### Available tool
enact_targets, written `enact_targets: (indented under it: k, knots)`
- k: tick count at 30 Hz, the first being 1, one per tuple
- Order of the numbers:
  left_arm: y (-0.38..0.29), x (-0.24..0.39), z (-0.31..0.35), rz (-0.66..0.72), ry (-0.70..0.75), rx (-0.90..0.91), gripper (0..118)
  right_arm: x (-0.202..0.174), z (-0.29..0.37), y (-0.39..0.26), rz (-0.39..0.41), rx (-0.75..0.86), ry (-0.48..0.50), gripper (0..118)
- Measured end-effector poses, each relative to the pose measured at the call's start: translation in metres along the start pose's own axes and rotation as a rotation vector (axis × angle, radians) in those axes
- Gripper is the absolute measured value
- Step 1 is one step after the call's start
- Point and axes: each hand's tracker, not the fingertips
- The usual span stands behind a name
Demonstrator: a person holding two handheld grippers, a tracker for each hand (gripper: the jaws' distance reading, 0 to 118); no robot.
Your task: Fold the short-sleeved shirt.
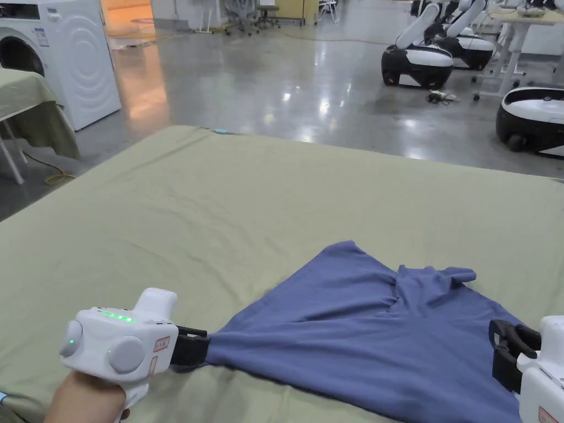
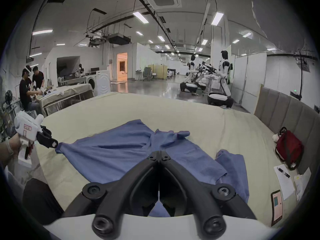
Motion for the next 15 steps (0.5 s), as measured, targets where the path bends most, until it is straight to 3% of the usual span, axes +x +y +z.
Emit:
enact_targets:
  k: [2,4,5,6,7,8,15]
  knots:
    - [-0.001,0.0,-0.019,-0.006,0.006,-0.038,108,0.003,-0.006,-0.002,-0.001,-0.014,-0.007,4]
    - [-0.006,0.002,-0.033,-0.011,-0.011,-0.107,72,0.008,-0.013,-0.005,0.0,-0.031,-0.016,4]
    - [-0.009,0.002,-0.038,0.001,-0.044,-0.129,66,0.01,-0.016,-0.004,0.001,-0.038,-0.022,4]
    - [-0.01,0.002,-0.033,0.031,-0.044,-0.088,48,0.013,-0.019,-0.004,0.003,-0.046,-0.03,4]
    - [-0.007,0.002,-0.025,0.036,-0.037,-0.038,11,0.015,-0.022,-0.002,0.005,-0.052,-0.035,4]
    - [-0.007,0.003,-0.016,0.052,-0.073,-0.014,1,0.018,-0.025,0.0,0.006,-0.057,-0.039,4]
    - [-0.002,0.016,0.031,-0.017,-0.075,0.066,1,0.06,-0.065,0.026,0.031,-0.128,-0.102,4]
